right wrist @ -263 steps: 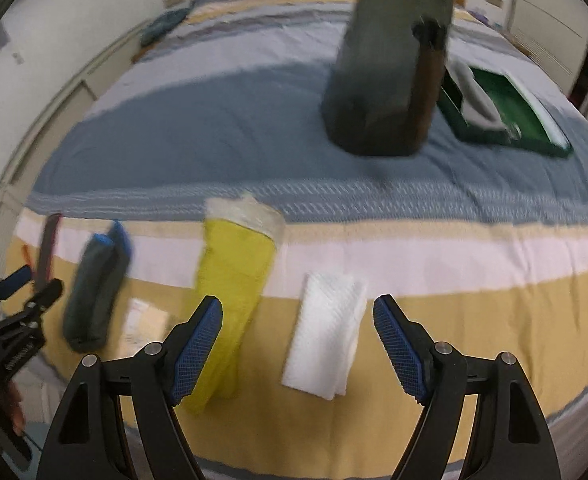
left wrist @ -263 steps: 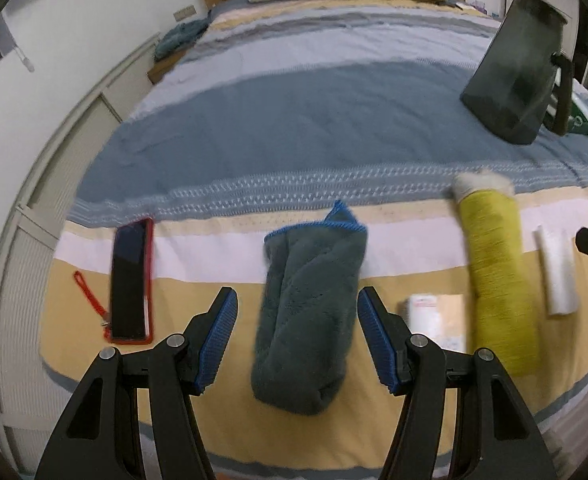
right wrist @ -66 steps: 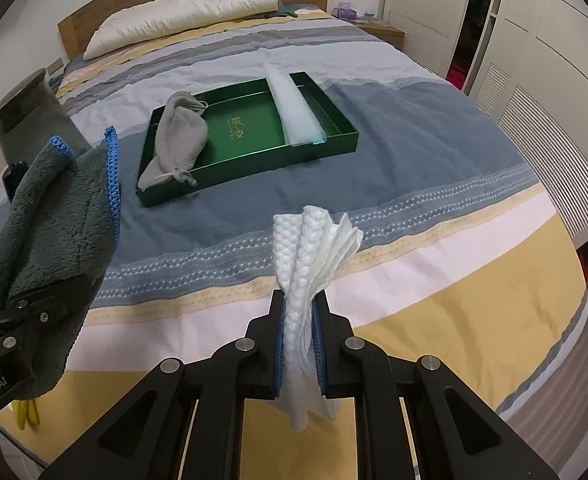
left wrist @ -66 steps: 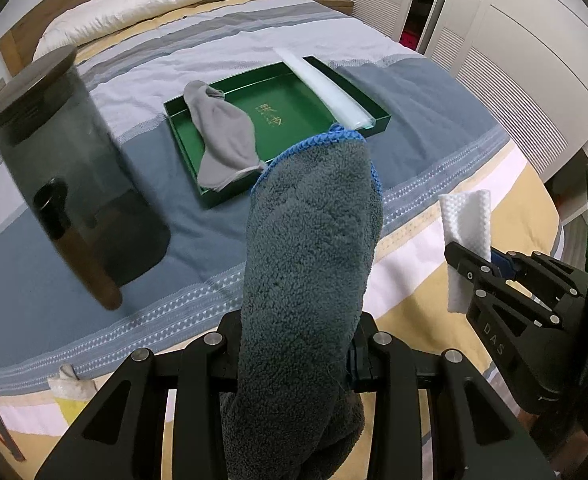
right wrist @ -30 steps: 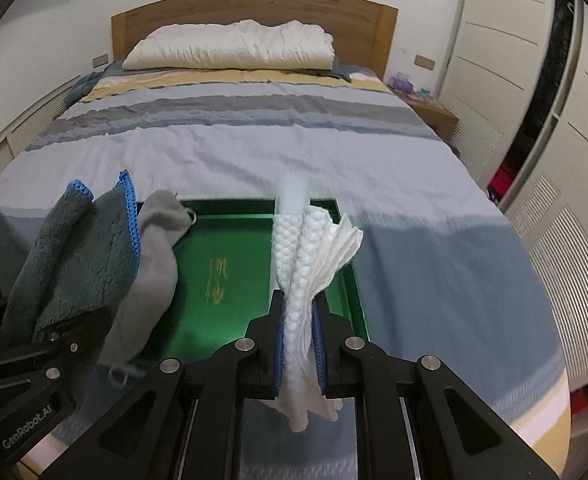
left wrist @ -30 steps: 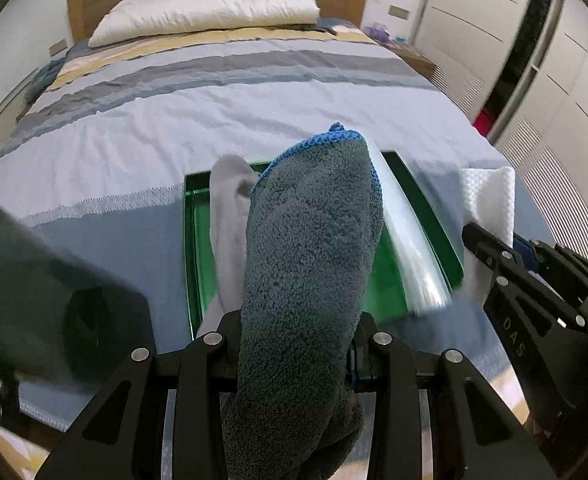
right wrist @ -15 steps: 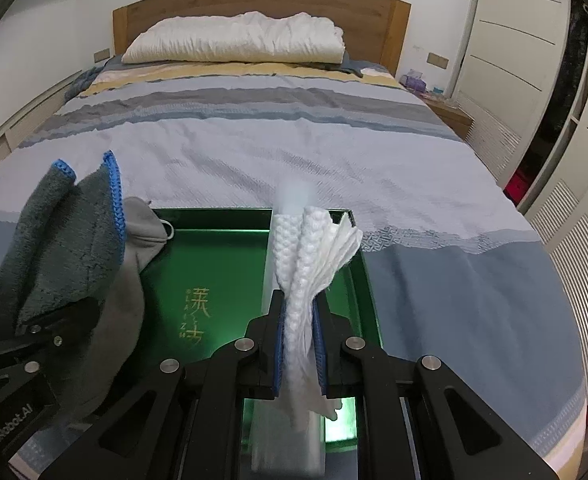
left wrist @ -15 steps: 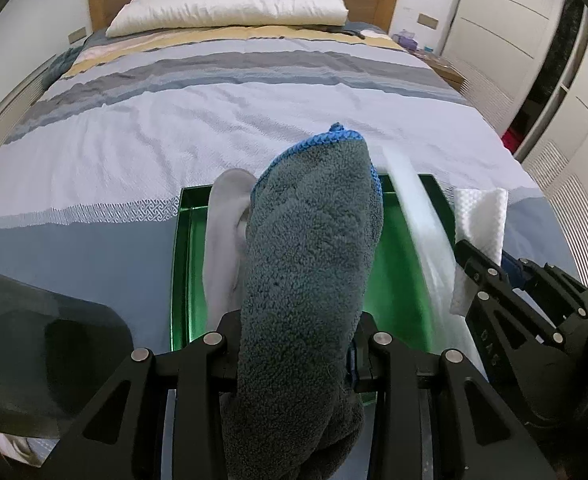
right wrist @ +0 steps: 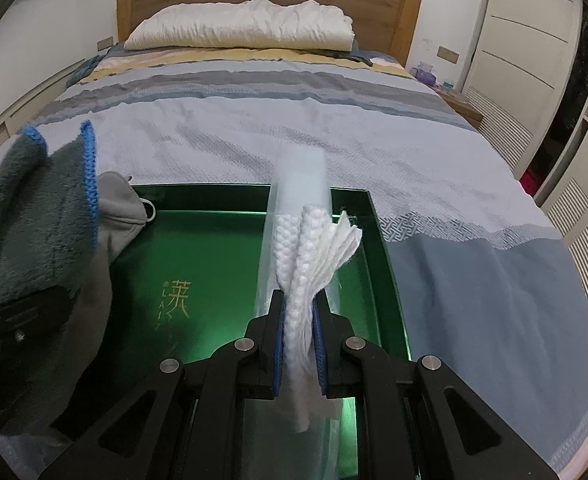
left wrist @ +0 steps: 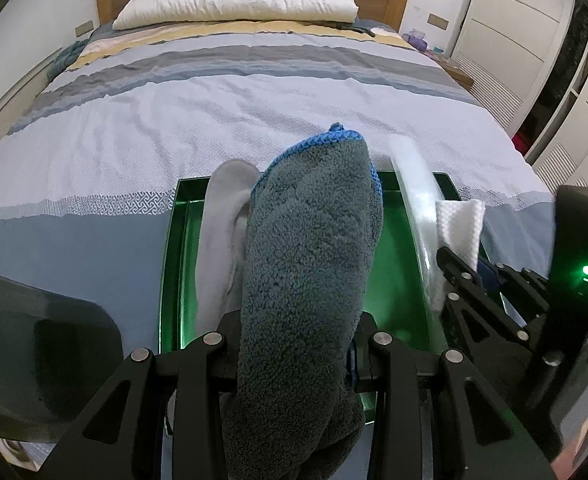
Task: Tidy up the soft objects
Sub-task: 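Hold the towel and cloth with both tools above the green tray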
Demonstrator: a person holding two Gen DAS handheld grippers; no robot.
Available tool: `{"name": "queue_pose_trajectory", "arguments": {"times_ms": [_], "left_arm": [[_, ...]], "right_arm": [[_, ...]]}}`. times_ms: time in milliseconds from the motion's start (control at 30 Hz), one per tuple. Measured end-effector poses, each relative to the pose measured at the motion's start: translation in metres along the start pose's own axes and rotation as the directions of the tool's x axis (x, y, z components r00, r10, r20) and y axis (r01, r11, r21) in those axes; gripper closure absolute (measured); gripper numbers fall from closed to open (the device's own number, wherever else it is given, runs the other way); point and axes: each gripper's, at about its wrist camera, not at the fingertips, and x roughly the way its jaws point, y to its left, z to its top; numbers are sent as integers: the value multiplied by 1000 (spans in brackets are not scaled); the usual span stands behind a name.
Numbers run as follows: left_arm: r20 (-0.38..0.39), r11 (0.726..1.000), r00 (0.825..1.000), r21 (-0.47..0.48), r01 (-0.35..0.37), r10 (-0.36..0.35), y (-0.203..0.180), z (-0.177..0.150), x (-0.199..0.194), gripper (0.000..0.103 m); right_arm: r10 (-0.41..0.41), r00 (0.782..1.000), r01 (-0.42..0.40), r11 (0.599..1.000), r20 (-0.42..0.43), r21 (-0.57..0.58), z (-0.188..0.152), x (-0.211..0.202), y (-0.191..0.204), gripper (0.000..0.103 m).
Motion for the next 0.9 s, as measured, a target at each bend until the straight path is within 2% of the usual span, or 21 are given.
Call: {"name": "queue_pose_trajectory", "arguments": {"times_ms": [367,900], "left_arm": [[-1,1000,1000,-11,-9,9,-1,-2,8,73],[-10,999,999,6,-47,47,-14,-1,25,73]], "right_arm": [[3,1000,-3,1000,-1,4,6,25,0,91],[2,1000,-2,1000,4,-3,-1,22,0,91]]}}
